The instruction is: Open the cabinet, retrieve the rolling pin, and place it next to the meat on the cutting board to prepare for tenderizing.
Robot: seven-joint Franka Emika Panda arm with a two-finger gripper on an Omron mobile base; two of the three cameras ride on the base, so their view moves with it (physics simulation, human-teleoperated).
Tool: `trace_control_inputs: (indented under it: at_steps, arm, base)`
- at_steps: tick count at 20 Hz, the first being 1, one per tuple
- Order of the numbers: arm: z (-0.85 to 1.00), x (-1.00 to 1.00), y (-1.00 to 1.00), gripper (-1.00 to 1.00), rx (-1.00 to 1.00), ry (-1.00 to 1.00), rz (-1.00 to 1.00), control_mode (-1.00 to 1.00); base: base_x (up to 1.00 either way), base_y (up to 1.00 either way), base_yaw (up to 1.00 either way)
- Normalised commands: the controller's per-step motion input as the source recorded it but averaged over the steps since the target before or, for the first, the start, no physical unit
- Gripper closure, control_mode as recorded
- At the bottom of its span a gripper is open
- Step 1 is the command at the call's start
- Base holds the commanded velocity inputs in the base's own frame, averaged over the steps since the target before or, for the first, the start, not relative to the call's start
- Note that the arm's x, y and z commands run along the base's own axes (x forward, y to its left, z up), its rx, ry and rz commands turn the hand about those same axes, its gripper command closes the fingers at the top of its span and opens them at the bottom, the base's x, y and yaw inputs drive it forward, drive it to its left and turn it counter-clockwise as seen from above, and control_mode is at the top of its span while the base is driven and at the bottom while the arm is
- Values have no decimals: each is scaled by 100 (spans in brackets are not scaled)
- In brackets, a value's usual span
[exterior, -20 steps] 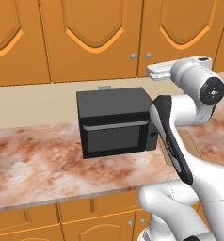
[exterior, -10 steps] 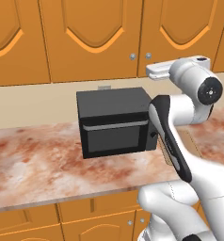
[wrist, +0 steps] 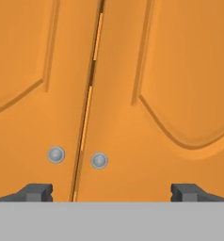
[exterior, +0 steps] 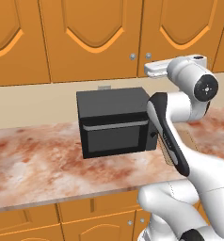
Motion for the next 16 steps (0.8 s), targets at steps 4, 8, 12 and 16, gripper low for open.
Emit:
trace_control_inputs:
  at_steps: [4,8,12,16]
  arm:
    - [-11,34,0,-100,0,0,0,-100]
    - [-15,42,0,-100,1,0,0,-100]
    - [-17,45,1,-100,0,0,0,-100]
    - [-5,52,10,-100,0,0,0,-100]
  base:
    - [0,0,0]
    - [0,0,0]
    - [0,0,0]
    - [0,0,0]
